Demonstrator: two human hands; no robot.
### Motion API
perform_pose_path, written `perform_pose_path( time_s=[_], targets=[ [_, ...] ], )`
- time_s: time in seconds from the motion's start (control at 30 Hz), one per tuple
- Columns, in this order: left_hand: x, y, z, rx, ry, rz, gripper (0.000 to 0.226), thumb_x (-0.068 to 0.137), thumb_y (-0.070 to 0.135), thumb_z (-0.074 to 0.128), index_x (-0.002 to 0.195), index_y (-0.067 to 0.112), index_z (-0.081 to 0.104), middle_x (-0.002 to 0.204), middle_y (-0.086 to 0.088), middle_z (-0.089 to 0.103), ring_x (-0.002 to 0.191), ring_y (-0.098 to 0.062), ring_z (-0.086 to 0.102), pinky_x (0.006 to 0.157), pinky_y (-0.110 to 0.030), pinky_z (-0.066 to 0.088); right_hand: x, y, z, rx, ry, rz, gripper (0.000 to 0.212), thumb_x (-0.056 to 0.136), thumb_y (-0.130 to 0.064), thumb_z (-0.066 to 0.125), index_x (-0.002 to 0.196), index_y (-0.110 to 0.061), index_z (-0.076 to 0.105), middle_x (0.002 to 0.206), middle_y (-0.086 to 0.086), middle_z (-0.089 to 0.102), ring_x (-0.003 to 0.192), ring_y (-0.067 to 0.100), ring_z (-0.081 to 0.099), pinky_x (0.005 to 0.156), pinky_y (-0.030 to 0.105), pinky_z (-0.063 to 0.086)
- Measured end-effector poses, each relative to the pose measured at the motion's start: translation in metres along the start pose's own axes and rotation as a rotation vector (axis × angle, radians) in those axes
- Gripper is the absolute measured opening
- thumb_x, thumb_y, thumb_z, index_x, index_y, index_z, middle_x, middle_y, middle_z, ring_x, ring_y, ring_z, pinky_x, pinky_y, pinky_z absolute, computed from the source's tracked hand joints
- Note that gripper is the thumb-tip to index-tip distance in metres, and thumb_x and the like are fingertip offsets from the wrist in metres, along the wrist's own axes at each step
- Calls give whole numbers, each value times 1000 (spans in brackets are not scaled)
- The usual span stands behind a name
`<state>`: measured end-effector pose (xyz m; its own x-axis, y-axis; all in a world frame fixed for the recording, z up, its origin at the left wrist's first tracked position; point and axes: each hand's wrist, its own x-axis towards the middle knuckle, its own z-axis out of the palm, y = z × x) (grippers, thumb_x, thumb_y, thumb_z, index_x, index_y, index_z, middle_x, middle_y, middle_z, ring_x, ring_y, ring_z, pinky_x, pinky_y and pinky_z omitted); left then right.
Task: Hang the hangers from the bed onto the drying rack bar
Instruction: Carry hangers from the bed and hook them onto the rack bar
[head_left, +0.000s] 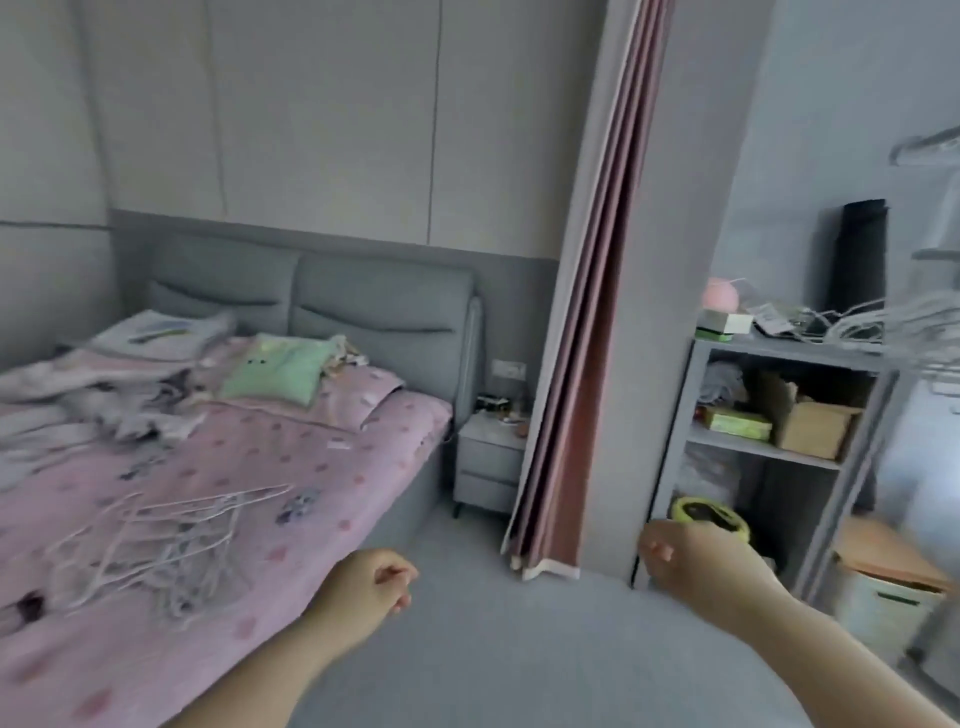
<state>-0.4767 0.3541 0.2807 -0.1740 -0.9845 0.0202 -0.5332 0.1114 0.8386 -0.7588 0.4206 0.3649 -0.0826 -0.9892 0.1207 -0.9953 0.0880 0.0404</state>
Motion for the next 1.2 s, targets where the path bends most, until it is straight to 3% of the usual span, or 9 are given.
perform_pose_path(
  time_s=[0.1,0.2,0.3,0.47,0.6,0.73,0.9,1.03,1.2],
  targets=[
    [-14,-73,-57,50,77,-149,35,88,1,50,63,25,57,50,11,59,59,-12,57,74,-31,51,35,-85,39,119,-58,-159,21,95,-26,35,99,-32,55,114,-2,63,103,20,58,69,25,39],
    [-29,-130,-107,45,194,-293,35,88,-1,49,63,23,55,55,9,60,57,-12,55,65,-27,48,63,-161,75,143,-170,-333,33,96,-28,35,127,-30,44,122,-7,59,113,17,56,87,23,42],
    [-34,-179,-135,61,278,-424,32,90,6,51,62,23,54,61,7,60,58,-9,55,62,-21,43,97,-216,114,170,-280,-435,36,96,-27,35,131,-29,40,120,-8,60,112,15,55,77,22,37],
    [-8,-245,-149,114,322,-590,30,93,20,51,63,22,55,68,10,61,68,-10,56,58,-16,36,166,-280,174,224,-444,-470,35,96,-26,35,130,-28,42,113,-7,59,112,15,55,79,23,39],
    [38,-278,-153,137,374,-687,15,94,23,47,81,20,54,112,-6,65,103,-20,59,71,-21,33,226,-320,217,282,-558,-451,35,95,-23,36,130,-26,43,121,-8,58,113,11,54,88,20,42],
    [78,-308,-153,151,384,-766,15,95,23,44,83,28,50,112,-4,63,106,-17,58,80,-21,39,278,-357,249,296,-666,-476,35,95,-22,37,129,-24,43,109,-9,57,114,9,54,91,19,41],
    [98,-352,-151,139,358,-872,20,96,20,42,88,37,48,125,0,57,113,-13,55,87,-18,38,317,-405,279,291,-754,-508,36,95,-21,38,131,-23,40,131,-6,52,121,10,49,98,19,38],
    [119,-396,-165,156,337,-945,32,97,20,40,127,20,49,138,4,47,125,-10,46,99,-20,34,338,-437,308,267,-794,-526,40,95,-23,38,135,-25,37,139,-7,45,130,9,40,106,22,34],
    [170,-468,-205,172,250,-990,45,97,23,39,141,17,31,148,2,32,135,-15,33,107,-28,31,367,-482,336,229,-797,-493,48,95,-25,39,141,-30,25,148,-11,29,136,9,28,109,22,28]
  ],
)
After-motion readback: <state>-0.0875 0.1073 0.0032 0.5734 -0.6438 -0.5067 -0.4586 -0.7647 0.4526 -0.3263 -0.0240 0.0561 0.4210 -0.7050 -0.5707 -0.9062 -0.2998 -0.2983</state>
